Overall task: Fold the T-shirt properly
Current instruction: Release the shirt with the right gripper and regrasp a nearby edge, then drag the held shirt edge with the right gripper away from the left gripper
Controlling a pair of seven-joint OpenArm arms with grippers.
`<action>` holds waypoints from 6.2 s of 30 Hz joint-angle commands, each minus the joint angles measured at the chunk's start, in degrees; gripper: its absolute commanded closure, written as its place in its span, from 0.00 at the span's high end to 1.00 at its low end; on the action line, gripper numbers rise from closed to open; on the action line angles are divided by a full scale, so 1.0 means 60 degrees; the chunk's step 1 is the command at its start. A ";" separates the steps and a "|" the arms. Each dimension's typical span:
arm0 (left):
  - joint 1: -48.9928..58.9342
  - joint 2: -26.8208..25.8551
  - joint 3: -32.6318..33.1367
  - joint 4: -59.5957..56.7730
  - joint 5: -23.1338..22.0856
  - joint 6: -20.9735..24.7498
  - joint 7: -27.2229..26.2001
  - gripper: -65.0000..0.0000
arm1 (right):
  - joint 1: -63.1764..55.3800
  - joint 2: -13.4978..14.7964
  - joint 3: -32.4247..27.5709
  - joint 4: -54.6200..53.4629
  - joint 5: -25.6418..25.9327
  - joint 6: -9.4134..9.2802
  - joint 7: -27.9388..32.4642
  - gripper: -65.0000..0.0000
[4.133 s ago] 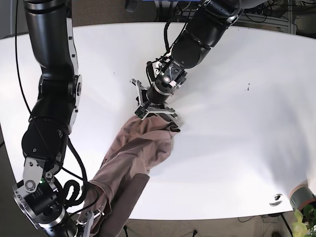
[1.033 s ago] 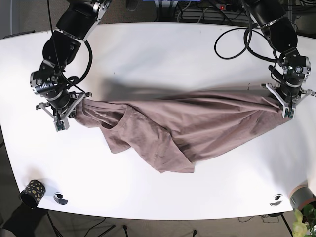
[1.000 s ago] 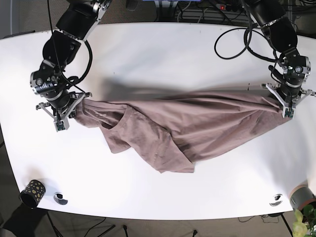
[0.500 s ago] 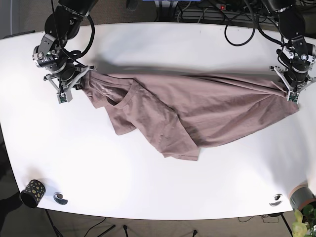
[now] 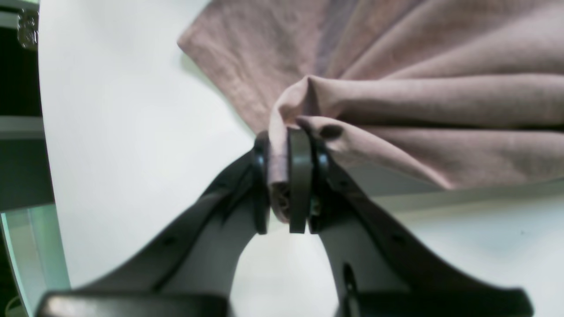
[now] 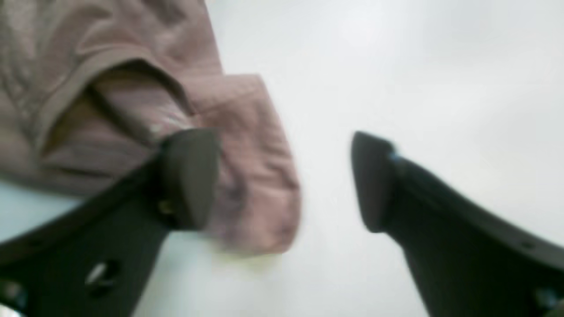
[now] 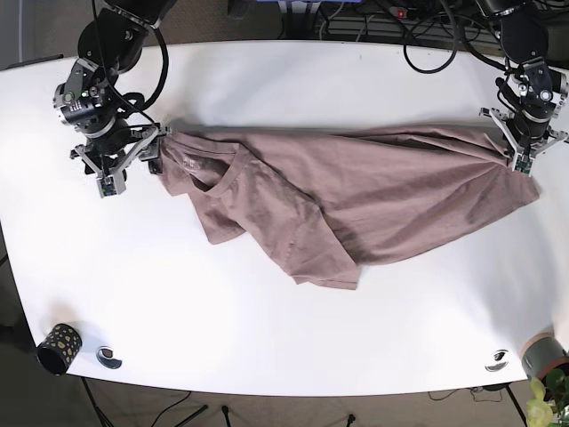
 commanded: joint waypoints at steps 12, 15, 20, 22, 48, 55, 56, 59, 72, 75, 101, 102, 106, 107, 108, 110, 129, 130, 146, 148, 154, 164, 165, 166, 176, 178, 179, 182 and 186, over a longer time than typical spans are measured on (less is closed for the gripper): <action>-0.0100 0.0298 0.0001 0.0132 0.0001 0.0022 -0.0155 0.03 | -0.0570 0.0898 -0.4464 0.0999 -0.0011 0.0042 0.0450 0.60; -0.0100 0.0298 0.0001 0.0132 0.0001 0.0022 -0.0155 0.03 | -0.0453 0.0883 -0.4962 0.0823 -0.0787 0.0042 0.0582 0.58; -0.0085 0.0298 0.0001 0.0132 0.0001 0.0022 -0.0155 0.03 | 0.0148 0.0854 -0.5812 -0.0027 -0.2121 0.0115 0.0625 0.58; -0.0085 0.0298 0.0001 0.0117 0.0001 0.0022 -0.0155 0.03 | 0.0324 0.0854 -0.5988 -0.0305 -0.2370 0.0115 0.0860 0.58; -0.0056 0.0298 -0.0028 0.0117 0.0001 0.0022 -0.0155 0.03 | 0.1013 0.0868 -0.5988 -0.2298 -0.2677 0.0056 0.2501 0.20; -0.0056 0.0254 -0.0014 0.0117 0.0001 0.0022 -0.0155 0.03 | 0.1027 0.0883 -0.5988 -0.2254 -0.2677 0.0086 0.2457 0.10; -0.0056 0.0254 -0.0014 0.0117 0.0001 0.0022 -0.0155 0.03 | 0.1027 0.0883 -0.5988 -0.2225 -0.2677 0.0100 0.2457 0.08; -0.0070 0.0239 -0.0014 0.0117 0.0001 0.0022 -0.0155 0.03 | 0.0954 0.0898 -0.5988 -0.1609 -0.2677 0.0100 0.2428 0.00; -0.0100 0.0225 -0.0014 0.0117 0.0001 0.0022 -0.0155 0.03 | 0.0881 0.0854 -0.6017 -0.0877 -0.2589 0.0115 0.1402 0.02; -0.0100 0.0225 -0.0014 0.0117 0.0001 0.0022 -0.0155 0.03 | 0.0851 0.0854 -0.6017 -0.0833 -0.2589 0.0115 0.1417 0.02; -0.0085 0.0225 -0.0043 0.0176 0.0001 0.0022 -0.0155 0.03 | 0.4851 0.1132 -0.3805 -0.4027 -0.2648 0.0129 0.2208 0.01; -0.0070 0.0225 -0.0043 0.0176 0.0001 0.0022 -0.0155 0.03 | 0.5027 0.1161 -0.3761 -0.4276 -0.2692 0.0129 0.2354 0.01; -0.0056 0.0225 -0.0058 0.0176 0.0001 0.0022 -0.0155 0.03 | 0.5599 0.1440 -0.3746 -0.5126 -0.2604 0.0129 0.2794 0.01; -0.0056 0.0225 -0.0058 0.0176 0.0001 0.0022 -0.0155 0.03 | 0.5701 0.1469 -0.3746 -0.5345 -0.2604 0.0129 0.2867 0.01; -0.0056 0.0225 -0.0072 0.0176 0.0001 0.0022 -0.0155 0.03 | 0.5789 0.1469 -0.3746 -0.5521 -0.2633 0.0129 0.2926 0.01; -0.0056 0.0225 -0.0072 0.0176 0.0001 0.0022 -0.0155 0.03 | 0.5877 0.1484 -0.3746 -0.5873 -0.2677 0.0129 0.3116 0.01; -0.0085 0.0152 -0.0058 0.0689 0.0001 0.0022 -0.0140 0.03 | 0.5613 0.1689 -0.3702 -0.7338 -0.1930 -0.0017 0.4332 0.01; -0.0070 0.0152 -0.0058 0.0674 0.0001 0.0022 -0.0140 0.03 | 0.5760 0.1777 -0.3570 -0.7704 -0.1813 -0.0149 0.4494 0.01; -0.0026 0.0152 -0.0072 0.0659 0.0001 0.0022 -0.0140 0.03 | 0.7035 0.1894 -0.2164 -1.0532 -0.0890 -0.0266 0.5768 0.68; -0.0041 0.0152 -0.0072 0.0645 0.0001 0.0022 -0.0140 0.03 | 0.7035 0.1953 -0.2017 -1.0606 -0.0318 -0.0266 0.5563 0.78; -0.0070 0.0137 -0.0072 0.0689 0.0001 0.0022 -0.0140 0.03 | 0.7064 0.2216 -0.2032 -1.0635 0.0649 -0.0369 0.5387 0.84; -0.0056 -0.0112 -0.0058 0.0689 -0.0029 0.0008 -0.0169 0.03 | 0.7342 0.2290 -0.2090 -1.2173 0.0619 -0.0852 0.5739 0.84; -0.0056 -0.0112 -0.0058 0.0689 -0.0029 0.0008 -0.0169 0.03 | 0.7313 0.2290 -0.2090 -1.2203 0.0619 -0.0852 0.5783 0.84; -0.0056 -0.0098 -0.0058 0.0689 -0.0029 0.0008 -0.0169 0.03 | 0.7298 0.2290 -0.2090 -1.2203 0.0619 -0.0852 0.5798 0.84; -0.0041 -0.0068 -0.0058 0.0821 -0.0029 0.0008 -0.0169 0.03 | 0.7093 0.1967 -0.3101 -1.2217 0.0619 -0.0896 0.5886 0.84; -0.0041 -0.0068 -0.0072 0.0879 -0.0029 0.0008 -0.0169 0.03 | 0.7079 0.1879 -0.3116 -1.2217 0.0619 -0.0896 0.5886 0.84; -0.0041 -0.0068 -0.0072 0.0879 -0.0029 0.0008 -0.0169 0.03 | 0.7005 0.1850 -0.3145 -1.2217 0.0619 -0.0896 0.5930 0.84; -0.0041 -0.0083 -0.0072 0.0879 -0.0029 0.0008 -0.0169 0.03 | 0.6932 0.1704 -0.3160 -1.2217 0.0619 -0.0896 0.6164 0.81; -0.0070 -0.0098 -0.0072 0.0879 -0.0029 0.0008 -0.0169 0.03 | 0.6932 0.1645 -0.3160 -1.2217 0.0619 -0.0911 0.6296 0.55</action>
